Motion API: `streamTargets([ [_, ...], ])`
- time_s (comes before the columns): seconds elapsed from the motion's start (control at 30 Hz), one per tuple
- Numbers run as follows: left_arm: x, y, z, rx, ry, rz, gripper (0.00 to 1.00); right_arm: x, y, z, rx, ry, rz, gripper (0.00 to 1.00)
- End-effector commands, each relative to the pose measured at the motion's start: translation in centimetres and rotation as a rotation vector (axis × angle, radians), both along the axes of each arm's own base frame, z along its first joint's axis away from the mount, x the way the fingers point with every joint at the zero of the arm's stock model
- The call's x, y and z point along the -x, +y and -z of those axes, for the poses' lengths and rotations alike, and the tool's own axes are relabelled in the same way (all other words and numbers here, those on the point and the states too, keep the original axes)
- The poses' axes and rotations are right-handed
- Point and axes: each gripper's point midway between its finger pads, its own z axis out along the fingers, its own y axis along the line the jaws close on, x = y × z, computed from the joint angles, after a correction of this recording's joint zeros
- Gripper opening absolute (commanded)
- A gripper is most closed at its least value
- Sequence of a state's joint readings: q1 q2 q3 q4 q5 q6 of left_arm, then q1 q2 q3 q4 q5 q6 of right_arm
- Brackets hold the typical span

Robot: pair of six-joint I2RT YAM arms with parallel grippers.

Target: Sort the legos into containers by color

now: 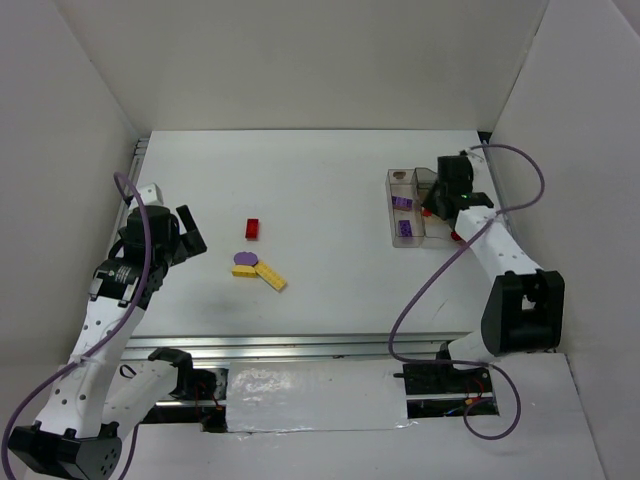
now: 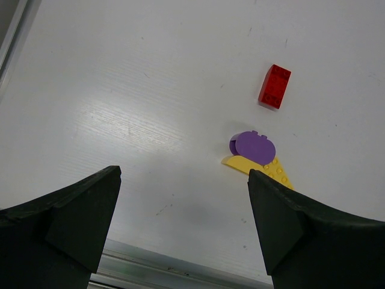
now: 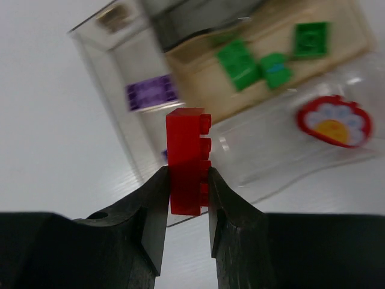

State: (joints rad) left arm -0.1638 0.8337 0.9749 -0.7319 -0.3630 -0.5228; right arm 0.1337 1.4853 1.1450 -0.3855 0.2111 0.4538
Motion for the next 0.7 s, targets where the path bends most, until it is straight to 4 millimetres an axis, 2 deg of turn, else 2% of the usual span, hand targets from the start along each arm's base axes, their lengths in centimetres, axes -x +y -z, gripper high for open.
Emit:
streamTargets([
  [0.0, -0.6, -0.1, -1.0, -0.002, -0.037, 0.017, 0.99, 1.4, -5.4, 0.0, -0.022, -0.04, 0.282, 0.0],
  [0.17, -0.7, -0.3, -1.0, 0.002, -0.038, 0.025, 1.0, 0.8, -10.2, 0.6, -0.008, -0.045, 0.453, 0.0],
  [0.33, -0.6, -0.2, -1.0, -0.001, -0.036, 0.023, 1.0, 0.3, -11.2, 1.4, -0.011, -0.034, 0.5, 0.0],
  [0.5, -0.7, -0.2, -0.9, -0.003, -0.033, 0.022, 1.0, 0.9, -11.1, 2.7, -0.026, -0.025, 0.526, 0.07],
  [0.6, -0.7, -0.2, -0.7, -0.001, -0.028, 0.025, 1.0, 1.1, -10.9, 2.7, -0.043, -0.044, 0.528, 0.13],
  [0.63, -0.7, -0.2, -0.8, -0.001, -0.031, 0.025, 0.99, 1.1, -10.8, 2.8, -0.051, -0.044, 0.526, 0.3],
  [0.67, -0.7, -0.2, -0.8, -0.002, -0.03, 0.023, 0.99, 1.3, -10.7, 2.9, -0.054, -0.038, 0.525, 0.37],
])
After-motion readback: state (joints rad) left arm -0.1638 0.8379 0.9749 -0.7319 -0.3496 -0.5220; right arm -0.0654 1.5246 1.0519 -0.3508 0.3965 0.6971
